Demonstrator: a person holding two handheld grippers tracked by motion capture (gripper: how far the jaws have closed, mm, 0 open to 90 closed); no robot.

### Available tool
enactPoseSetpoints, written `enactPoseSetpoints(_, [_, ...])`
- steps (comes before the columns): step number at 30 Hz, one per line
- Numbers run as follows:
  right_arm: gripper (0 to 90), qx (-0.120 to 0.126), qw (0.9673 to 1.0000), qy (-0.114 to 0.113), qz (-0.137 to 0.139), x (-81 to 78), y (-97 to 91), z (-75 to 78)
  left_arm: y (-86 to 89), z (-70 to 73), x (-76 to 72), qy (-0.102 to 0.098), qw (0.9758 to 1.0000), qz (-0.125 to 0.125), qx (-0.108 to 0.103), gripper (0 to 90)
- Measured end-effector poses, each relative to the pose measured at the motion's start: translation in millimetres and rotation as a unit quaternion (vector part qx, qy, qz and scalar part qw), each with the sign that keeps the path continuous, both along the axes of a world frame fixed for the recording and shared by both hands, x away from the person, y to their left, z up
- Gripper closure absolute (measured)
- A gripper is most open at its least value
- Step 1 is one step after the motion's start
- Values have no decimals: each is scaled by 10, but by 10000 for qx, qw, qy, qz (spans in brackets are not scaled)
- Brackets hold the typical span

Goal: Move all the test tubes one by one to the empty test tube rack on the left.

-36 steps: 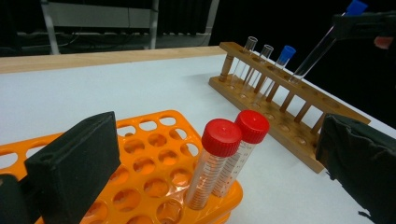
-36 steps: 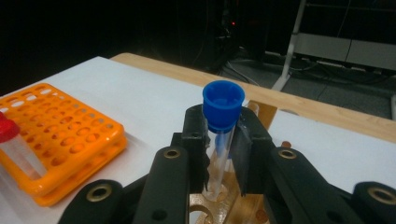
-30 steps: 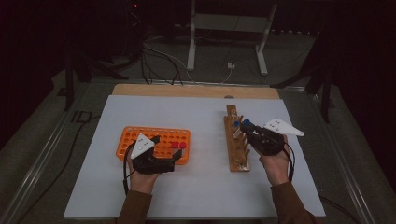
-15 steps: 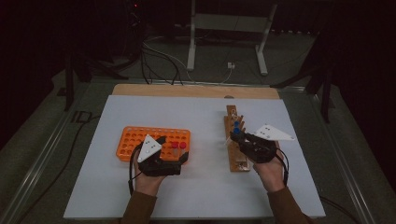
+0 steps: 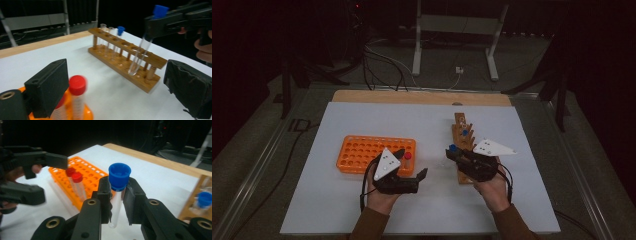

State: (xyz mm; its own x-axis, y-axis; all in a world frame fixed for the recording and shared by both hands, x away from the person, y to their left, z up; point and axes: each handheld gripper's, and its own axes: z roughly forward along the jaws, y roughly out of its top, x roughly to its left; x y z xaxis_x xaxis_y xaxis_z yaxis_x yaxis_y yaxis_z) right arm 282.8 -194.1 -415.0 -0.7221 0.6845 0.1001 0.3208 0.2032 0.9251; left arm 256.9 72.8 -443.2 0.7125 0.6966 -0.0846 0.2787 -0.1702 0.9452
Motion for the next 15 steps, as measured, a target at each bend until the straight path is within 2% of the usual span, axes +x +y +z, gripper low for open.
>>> enactPoseSetpoints(10, [762,-37,9990,177,406,-81,229,-64,-199,-40,-48,-11,9994,-215,269,239])
enactPoseSetpoints(12, [762,-30,9986,207,477,-96,261,-69,-222,-48,-60,-50,9991,-283,323,323])
enactPoseSetpoints(15, [762,-15,9981,244,567,-115,299,-73,-263,-66,-72,-76,9981,-318,530,432])
